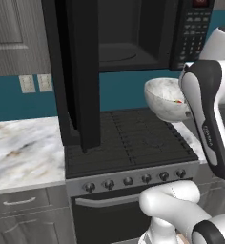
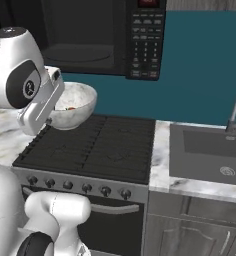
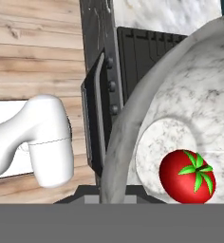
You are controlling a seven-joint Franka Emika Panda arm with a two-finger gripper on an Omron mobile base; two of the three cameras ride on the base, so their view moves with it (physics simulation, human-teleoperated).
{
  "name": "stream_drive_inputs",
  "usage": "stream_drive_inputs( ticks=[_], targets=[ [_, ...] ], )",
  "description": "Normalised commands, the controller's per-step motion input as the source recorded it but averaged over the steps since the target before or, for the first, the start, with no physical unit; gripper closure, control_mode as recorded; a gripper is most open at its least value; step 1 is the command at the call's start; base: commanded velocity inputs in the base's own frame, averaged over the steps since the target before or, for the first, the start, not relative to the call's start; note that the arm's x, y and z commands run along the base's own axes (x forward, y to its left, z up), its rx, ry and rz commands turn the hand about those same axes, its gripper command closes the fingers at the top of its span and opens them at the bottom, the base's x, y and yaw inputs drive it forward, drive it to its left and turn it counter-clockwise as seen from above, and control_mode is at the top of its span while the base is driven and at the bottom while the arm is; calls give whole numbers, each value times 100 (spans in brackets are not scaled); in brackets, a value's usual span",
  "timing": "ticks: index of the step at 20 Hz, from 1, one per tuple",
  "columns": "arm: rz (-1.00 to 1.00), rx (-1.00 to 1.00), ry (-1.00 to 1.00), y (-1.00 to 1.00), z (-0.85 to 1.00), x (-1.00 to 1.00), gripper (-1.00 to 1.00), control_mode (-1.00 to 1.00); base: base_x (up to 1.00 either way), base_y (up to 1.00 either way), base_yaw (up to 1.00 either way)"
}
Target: Pick the tomato from the sink and place it in the bowl. Then pick the bowl and place it in the microwave. Then close the microwave door and press the start button.
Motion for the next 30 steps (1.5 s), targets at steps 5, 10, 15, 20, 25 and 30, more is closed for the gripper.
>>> stream_drive_inputs(
  ticks=[5, 10, 15, 20, 25, 30],
  targets=[
    [0, 0, 0, 0, 0, 0, 100, 100, 33, 0, 0],
    [0, 0, 0, 0, 0, 0, 100, 100, 42, 0, 0],
    [0, 0, 0, 0, 0, 0, 100, 100, 21, 0, 0],
    [0, 0, 0, 0, 0, 0, 100, 100, 37, 0, 0],
    [0, 0, 0, 0, 0, 0, 100, 100, 18, 0, 0],
    [0, -2, -21, 20, 44, -10, 100, -100, 0, 0, 0]
  ],
)
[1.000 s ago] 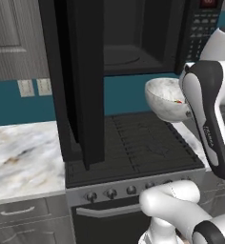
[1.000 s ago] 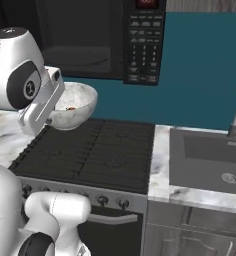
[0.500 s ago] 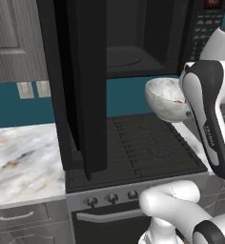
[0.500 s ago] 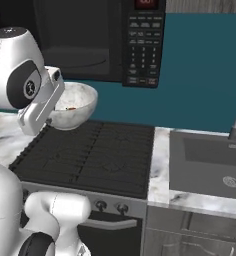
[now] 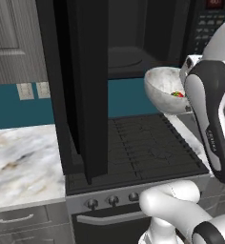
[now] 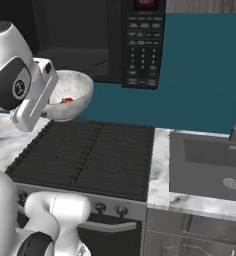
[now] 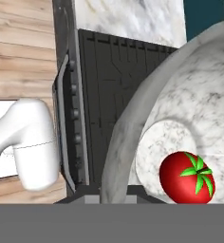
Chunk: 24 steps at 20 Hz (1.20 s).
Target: Pick the tomato from the sink and place it in the bowl. Then pick the bowl and place it in the microwave. Then close the microwave door and press the start button.
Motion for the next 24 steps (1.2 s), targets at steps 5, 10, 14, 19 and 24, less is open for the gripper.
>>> stream_drive_inputs(
  ticks=[5, 10, 14, 19, 24],
  targets=[
    [4, -4, -23, 54, 69, 22, 100, -100, 0, 0, 0],
    [0, 1, -5, 37, 45, 70, 100, -100, 0, 0, 0],
    [0, 4, 3, 19, 16, 96, 100, -100, 0, 0, 0],
    [0, 2, 2, 16, 8, 84, 100, -100, 0, 0, 0],
    [0, 0, 0, 14, 4, 72, 100, -100, 0, 0, 0]
  ],
)
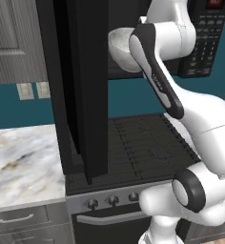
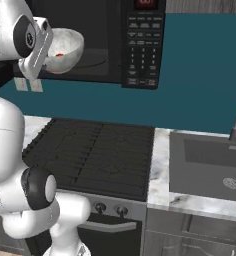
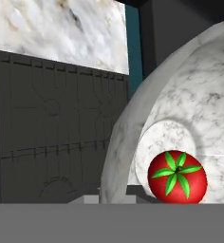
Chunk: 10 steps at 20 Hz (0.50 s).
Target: Pick the tomato from the sink and place it in the bowl. Then pick the bowl and place it in the microwave. Then close the microwave door and press the start button.
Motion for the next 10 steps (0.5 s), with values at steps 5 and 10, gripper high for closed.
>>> stream_drive_inputs(
  ticks=[5, 10],
  targets=[
    [0, 0, 0, 0, 2, 68, 100, -100, 0, 0, 0],
    [0, 0, 0, 0, 0, 68, 100, -100, 0, 0, 0]
  ],
)
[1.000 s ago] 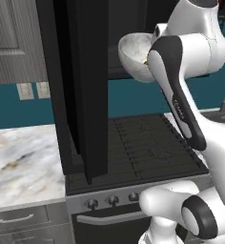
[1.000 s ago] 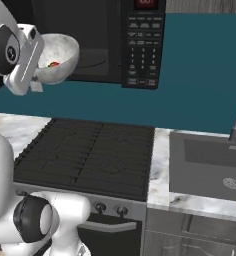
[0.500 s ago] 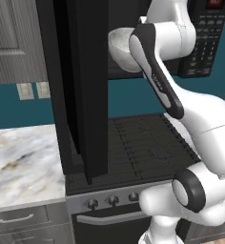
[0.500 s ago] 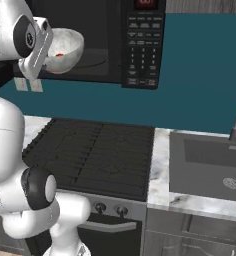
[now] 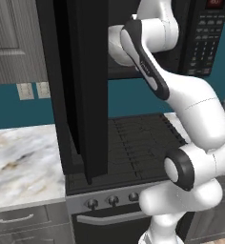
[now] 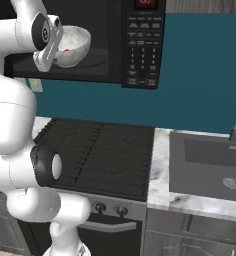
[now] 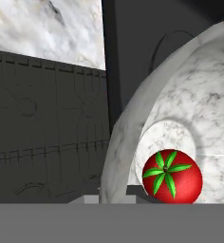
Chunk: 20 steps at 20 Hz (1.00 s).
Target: Pick the tomato from the sink and place it in the bowl. Then pick the bowl and place it in the microwave. Then close the microwave door and press the start button.
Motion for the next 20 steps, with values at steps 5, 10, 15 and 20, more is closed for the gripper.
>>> stream_drive_inputs(
  ticks=[5, 10, 15, 20],
  targets=[
    [1, 0, 0, 0, -3, 60, 100, -100, 0, 0, 0],
    [3, 0, 0, 3, -14, 48, 100, -100, 0, 0, 0],
    [3, 0, 0, 9, -16, 25, 100, -100, 0, 0, 0],
    [2, 0, 0, 4, -3, 18, 100, -100, 0, 0, 0]
  ],
)
